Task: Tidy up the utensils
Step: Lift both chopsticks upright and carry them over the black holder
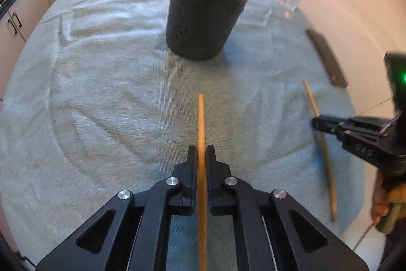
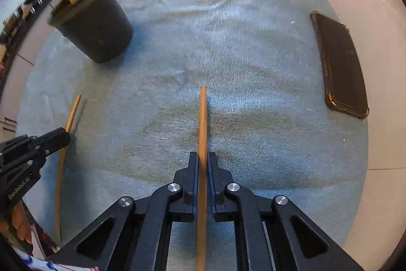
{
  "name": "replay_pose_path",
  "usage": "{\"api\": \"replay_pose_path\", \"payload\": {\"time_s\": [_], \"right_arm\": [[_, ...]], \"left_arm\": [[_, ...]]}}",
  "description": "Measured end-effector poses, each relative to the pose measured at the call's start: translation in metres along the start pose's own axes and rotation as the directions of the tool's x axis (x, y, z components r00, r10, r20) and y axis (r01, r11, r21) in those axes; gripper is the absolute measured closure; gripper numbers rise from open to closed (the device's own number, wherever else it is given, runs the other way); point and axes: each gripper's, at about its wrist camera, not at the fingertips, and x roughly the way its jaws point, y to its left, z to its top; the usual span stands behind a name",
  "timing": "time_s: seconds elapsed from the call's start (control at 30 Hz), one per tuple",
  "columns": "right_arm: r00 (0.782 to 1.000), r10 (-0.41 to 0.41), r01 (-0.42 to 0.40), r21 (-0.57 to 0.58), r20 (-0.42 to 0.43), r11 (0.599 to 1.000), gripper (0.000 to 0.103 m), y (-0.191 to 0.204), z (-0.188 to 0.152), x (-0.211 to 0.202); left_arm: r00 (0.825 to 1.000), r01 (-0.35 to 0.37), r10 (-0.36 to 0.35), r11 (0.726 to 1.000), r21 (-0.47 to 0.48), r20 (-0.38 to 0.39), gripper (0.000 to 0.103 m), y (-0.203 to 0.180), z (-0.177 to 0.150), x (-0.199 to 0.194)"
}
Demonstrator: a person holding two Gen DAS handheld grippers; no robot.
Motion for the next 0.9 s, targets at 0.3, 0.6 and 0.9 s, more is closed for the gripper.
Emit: {"api": "replay_pose_path", "payload": {"time_s": [0.3, 0.6, 0.9], "right_arm": [[0.956, 0.075, -0.062, -0.056, 0.284, 0.997, 0.096, 0.023, -0.028, -0.074], [0.893, 0.111, -0.08, -0.09, 0.436, 0.993, 0.096, 0.04, -0.065, -0.122], [0.871, 0.118, -0.066, -0.124, 0.476, 0.99, 0.096, 0.054, -0.084, -0.134]], "left_arm": [[0.973, -0.009, 0.002, 1.0, 0.03, 0.232, 0.097, -0.007, -0.022, -0.074], [0.936, -0.012, -0.007, 0.999, 0.051, 0.351, 0.097, -0.009, -0.061, -0.118], [0.906, -0.01, -0.016, 0.998, 0.059, 0.424, 0.097, -0.003, -0.091, -0.156]]}}
